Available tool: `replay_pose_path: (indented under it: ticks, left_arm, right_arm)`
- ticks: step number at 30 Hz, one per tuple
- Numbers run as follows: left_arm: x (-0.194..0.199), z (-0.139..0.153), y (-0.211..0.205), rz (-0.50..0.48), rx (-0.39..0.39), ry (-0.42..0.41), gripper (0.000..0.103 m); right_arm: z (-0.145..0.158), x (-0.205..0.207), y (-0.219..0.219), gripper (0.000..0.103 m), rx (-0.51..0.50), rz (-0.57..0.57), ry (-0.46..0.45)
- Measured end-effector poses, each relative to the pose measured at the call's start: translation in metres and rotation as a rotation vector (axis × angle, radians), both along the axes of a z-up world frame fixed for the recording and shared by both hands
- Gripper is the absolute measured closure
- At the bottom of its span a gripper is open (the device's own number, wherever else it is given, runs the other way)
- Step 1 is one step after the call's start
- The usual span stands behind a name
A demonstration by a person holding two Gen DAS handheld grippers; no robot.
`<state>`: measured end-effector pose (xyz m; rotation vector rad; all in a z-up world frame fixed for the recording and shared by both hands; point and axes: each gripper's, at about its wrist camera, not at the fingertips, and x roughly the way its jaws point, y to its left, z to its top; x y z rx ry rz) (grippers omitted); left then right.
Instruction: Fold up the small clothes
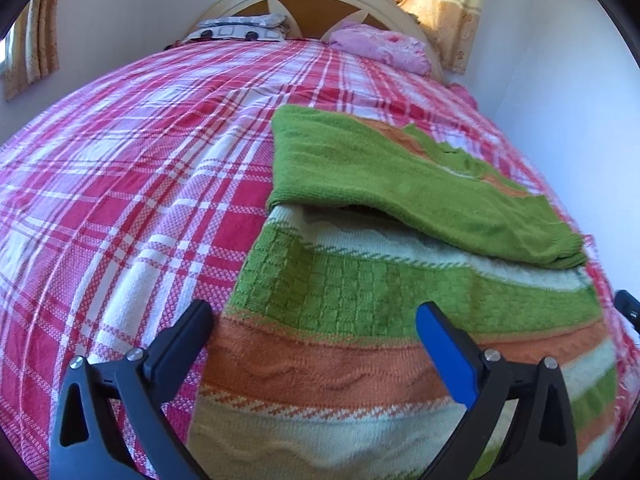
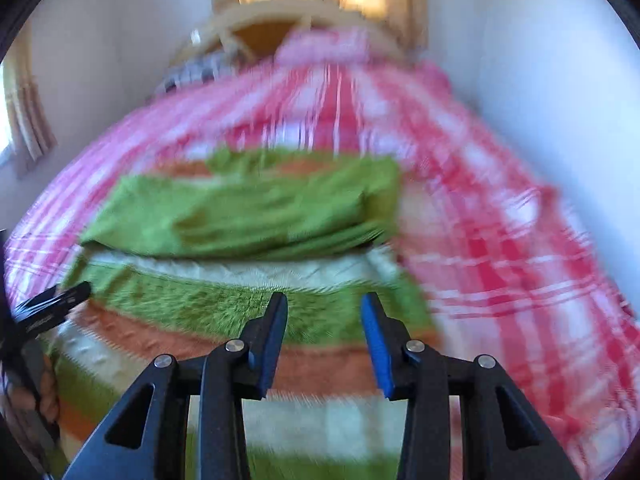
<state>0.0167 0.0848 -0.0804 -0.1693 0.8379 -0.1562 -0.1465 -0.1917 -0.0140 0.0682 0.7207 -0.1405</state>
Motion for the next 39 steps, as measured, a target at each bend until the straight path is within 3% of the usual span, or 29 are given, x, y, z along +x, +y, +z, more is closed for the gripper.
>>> replay_pose_path:
  ticks: [4, 10, 18, 21, 24, 26, 30, 34, 39]
  left_arm:
    - [-0.021, 0.008, 0.013, -0.101, -0.016, 0.02, 0.0]
    - [-0.094, 0.023, 0.048, -0.187, 0.041, -0.039, 0.0]
    - [-0.184, 0.012, 0.074, -0.308, -0.01, -0.034, 0.0]
    - [-0.196, 0.005, 0.078, -0.318, -0.052, -0.016, 0.001]
    - [-0.205, -0.007, 0.078, -0.314, -0.098, 0.025, 0.015]
    - [-0.211, -0.008, 0.075, -0.302, -0.082, 0.007, 0.018]
    - [-0.222, -0.004, 0.069, -0.343, -0.129, 0.009, 0.027]
    - [-0.235, -0.006, 0.061, -0.361, -0.095, -0.004, 0.027]
    - [-0.244, -0.008, 0.067, -0.351, -0.147, 0.001, 0.027]
  right_arm:
    - [0.033, -0.075, -0.001, 0.041, -0.097, 0.037, -0.113]
    - [0.054, -0.14, -0.017, 0.041, -0.069, 0.108, -0.147]
    - [0.021, -0.171, -0.008, 0.041, -0.006, 0.201, -0.12]
    - [0.014, -0.188, -0.001, 0.041, -0.033, 0.229, -0.088]
    - [0.005, -0.209, -0.001, 0.041, -0.032, 0.239, -0.055]
    - [-0.004, -0.224, -0.003, 0.041, -0.035, 0.233, -0.031]
    - [-0.017, -0.239, -0.013, 0.041, 0.0, 0.217, 0.002]
    - [-0.026, -0.242, -0.023, 0.041, 0.028, 0.197, 0.009]
    - [-0.042, -0.244, -0.027, 0.041, 0.072, 0.189, 0.047]
